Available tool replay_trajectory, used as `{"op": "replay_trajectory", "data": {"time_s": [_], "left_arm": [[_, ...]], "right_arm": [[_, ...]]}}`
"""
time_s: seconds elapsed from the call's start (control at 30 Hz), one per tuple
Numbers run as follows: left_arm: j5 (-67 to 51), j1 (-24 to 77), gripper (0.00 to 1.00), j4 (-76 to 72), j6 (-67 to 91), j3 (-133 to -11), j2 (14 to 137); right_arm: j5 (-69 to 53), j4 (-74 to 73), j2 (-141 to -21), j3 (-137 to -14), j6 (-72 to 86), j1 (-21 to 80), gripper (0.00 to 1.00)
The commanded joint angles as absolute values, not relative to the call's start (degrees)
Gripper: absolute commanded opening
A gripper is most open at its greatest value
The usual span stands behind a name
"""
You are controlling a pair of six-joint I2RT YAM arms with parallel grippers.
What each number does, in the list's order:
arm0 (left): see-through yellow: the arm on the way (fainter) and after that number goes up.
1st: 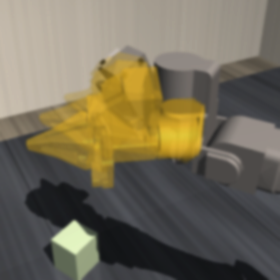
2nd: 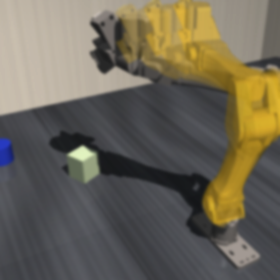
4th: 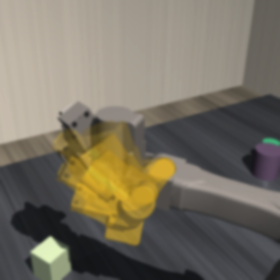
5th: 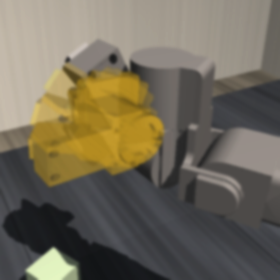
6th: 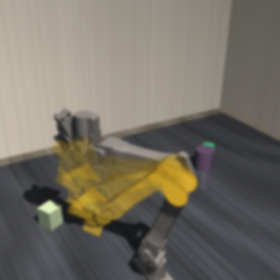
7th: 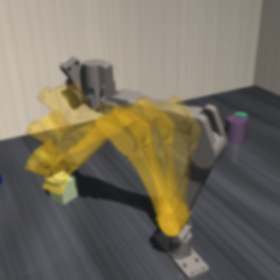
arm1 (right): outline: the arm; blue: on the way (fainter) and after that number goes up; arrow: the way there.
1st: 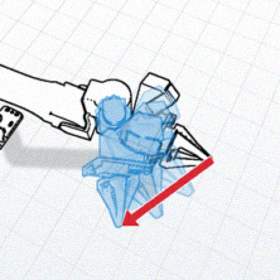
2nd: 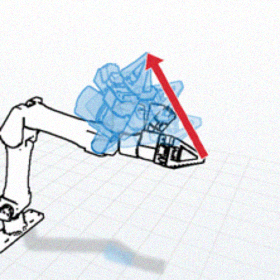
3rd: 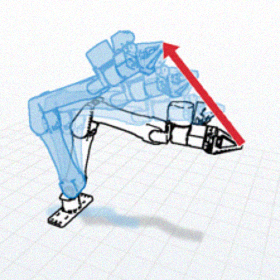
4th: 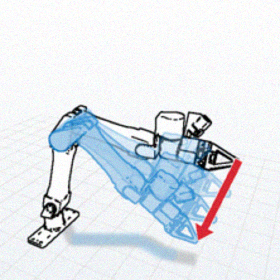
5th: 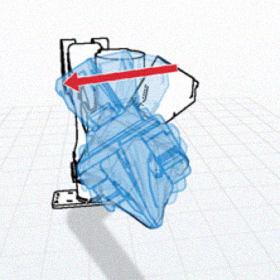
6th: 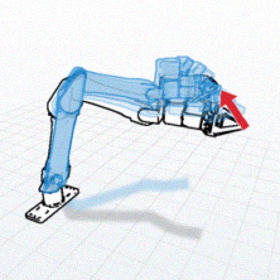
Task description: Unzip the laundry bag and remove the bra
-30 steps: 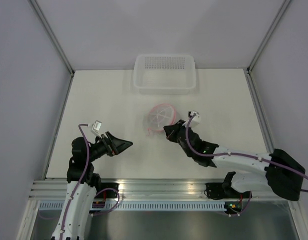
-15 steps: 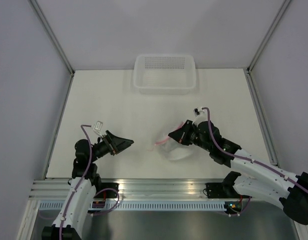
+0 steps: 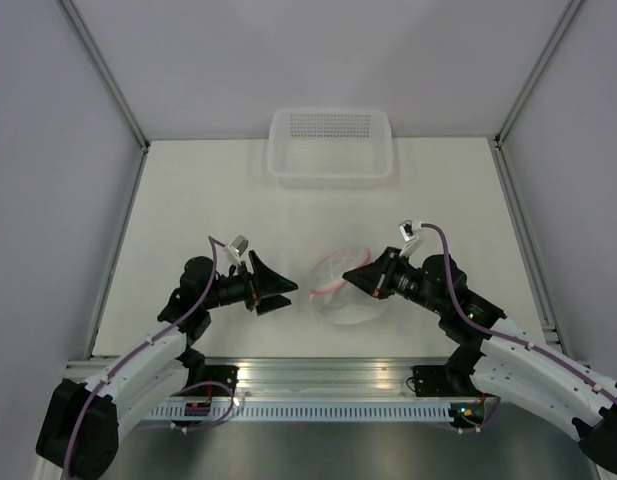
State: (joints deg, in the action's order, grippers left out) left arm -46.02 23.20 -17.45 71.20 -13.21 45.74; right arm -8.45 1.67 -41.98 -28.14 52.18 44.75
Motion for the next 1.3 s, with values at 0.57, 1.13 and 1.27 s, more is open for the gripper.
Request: {"op": "replay_trajectory", "data": {"time_s": [0.57, 1.13, 1.27], "left_arm": [[-29.2, 33.7, 1.0, -52.9, 99.8, -10.1, 69.2], [-29.4, 38.6, 0.02, -80.1, 106.1, -11.7, 90.1], [-28.0, 38.8, 0.02, -78.9, 103.7, -10.5, 88.2]], "right_arm": [[-19.1, 16.9, -33.2, -20.7, 53.4, 44.4, 0.01], [-16.2, 9.2, -31.6, -21.4, 48.0, 44.4, 0.01], [-7.1, -2.5, -33.0, -26.0, 44.0, 44.4, 0.01]]}}
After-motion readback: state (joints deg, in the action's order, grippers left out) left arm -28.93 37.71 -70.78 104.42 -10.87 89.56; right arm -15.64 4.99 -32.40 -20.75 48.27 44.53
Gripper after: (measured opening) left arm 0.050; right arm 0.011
